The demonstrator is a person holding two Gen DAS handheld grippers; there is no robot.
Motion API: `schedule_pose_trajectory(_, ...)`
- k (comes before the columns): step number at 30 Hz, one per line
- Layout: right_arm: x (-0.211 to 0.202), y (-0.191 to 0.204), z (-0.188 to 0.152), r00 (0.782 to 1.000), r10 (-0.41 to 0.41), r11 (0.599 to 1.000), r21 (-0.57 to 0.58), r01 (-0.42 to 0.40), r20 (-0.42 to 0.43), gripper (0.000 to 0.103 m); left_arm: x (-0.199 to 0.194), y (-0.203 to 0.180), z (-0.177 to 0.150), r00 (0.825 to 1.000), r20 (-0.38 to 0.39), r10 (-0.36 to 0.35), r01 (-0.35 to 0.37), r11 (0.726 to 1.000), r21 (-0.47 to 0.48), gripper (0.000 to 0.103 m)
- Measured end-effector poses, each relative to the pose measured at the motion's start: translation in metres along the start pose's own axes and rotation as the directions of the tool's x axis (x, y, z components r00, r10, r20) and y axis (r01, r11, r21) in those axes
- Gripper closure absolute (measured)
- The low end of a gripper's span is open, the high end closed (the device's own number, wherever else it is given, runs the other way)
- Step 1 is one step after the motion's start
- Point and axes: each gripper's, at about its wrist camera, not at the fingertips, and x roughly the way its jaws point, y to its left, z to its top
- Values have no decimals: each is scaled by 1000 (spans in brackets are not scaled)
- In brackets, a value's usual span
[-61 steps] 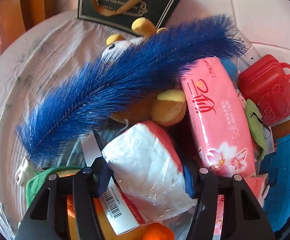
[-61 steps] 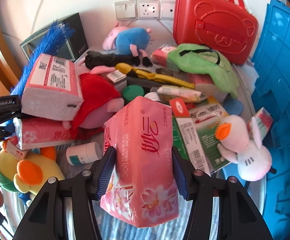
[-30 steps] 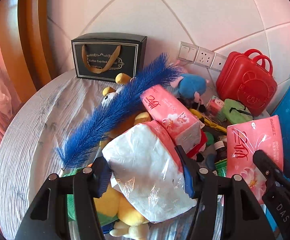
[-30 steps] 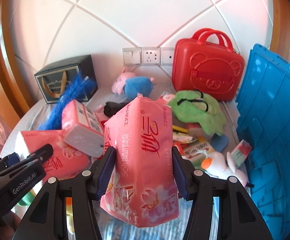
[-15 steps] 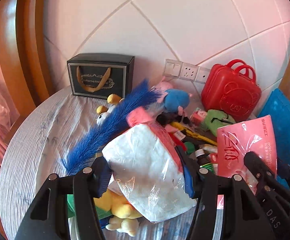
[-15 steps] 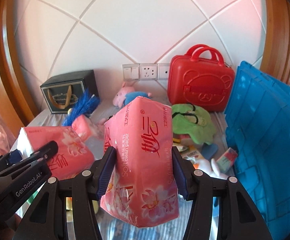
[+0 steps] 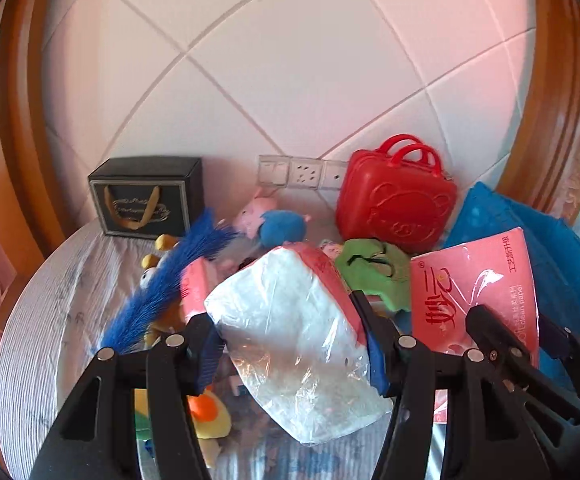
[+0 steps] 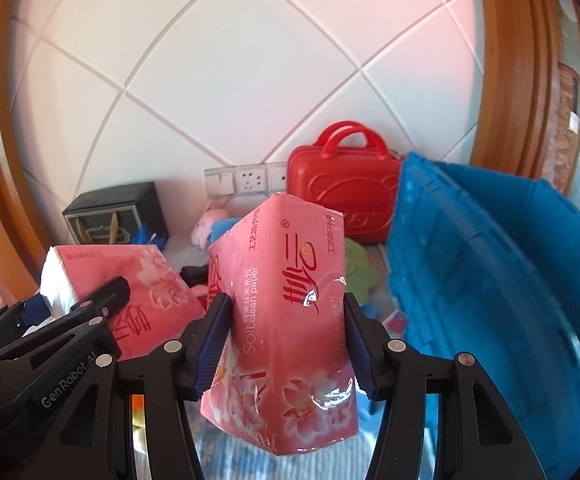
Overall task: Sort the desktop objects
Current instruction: 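Lift and carry both tissue packs over the blue crate with both tools, then open both tools to drop the tissue packs into the blue crate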
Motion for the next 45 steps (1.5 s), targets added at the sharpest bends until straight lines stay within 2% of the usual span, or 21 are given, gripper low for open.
schedule_pose_trajectory(6, -49, -48, 19, 995, -85, 994, 67, 81, 57, 49, -34, -55, 17, 995, 49, -88, 85, 995, 54, 46)
schedule_pose_trajectory(11, -92, -90, 26, 981, -173, 980, 118, 163, 83, 49, -66, -110, 24, 981, 72, -181, 173, 979, 106, 46)
schedule_pose_trajectory(18, -149, -171, 18, 945, -317, 932, 209, 295, 84, 48, -98, -205, 14, 945, 44, -324, 310, 931, 195, 46)
schedule_pose_trajectory(22, -176, -218, 8, 921, -384, 898, 257, 357, 65, 48, -108, -256, 3, 928, 8, -374, 360, 899, 250, 46)
schedule_pose_trajectory(29, -197, -286, -9, 900, -434, 863, 303, 405, 32, 48, -116, -327, -13, 912, -46, -408, 403, 867, 292, 46)
schedule_pose_trajectory(34, -197, -318, -9, 905, -426, 859, 323, 398, 18, 48, -111, -360, -21, 922, -70, -380, 381, 868, 319, 45)
schedule_pose_trajectory(39, -193, -341, -12, 910, -415, 859, 331, 391, 1, 40, -100, -377, -21, 934, -81, -348, 355, 874, 332, 42)
schedule_pose_trajectory(40, -194, -345, -12, 906, -424, 853, 339, 398, 2, 28, -97, -378, -19, 939, -76, -337, 342, 880, 328, 42)
schedule_pose_trajectory(41, -194, -349, -12, 902, -433, 844, 351, 405, 0, 17, -96, -378, -17, 942, -73, -328, 334, 887, 320, 34)
schedule_pose_trajectory(42, -194, -355, -11, 903, -430, 839, 368, 401, -5, 12, -95, -377, -13, 941, -75, -330, 337, 892, 303, 27)
schedule_pose_trajectory(43, -194, -362, -10, 906, -423, 834, 387, 394, -9, 4, -92, -376, -11, 940, -84, -331, 341, 893, 293, 15)
schedule_pose_trajectory(44, -195, -368, -10, 910, -414, 830, 404, 385, -16, 0, -91, -376, -9, 938, -90, -334, 345, 894, 286, 4)
schedule_pose_trajectory(45, -195, -375, -10, 916, -401, 830, 416, 372, -19, 0, -90, -377, -8, 940, -88, -330, 341, 895, 286, 1)
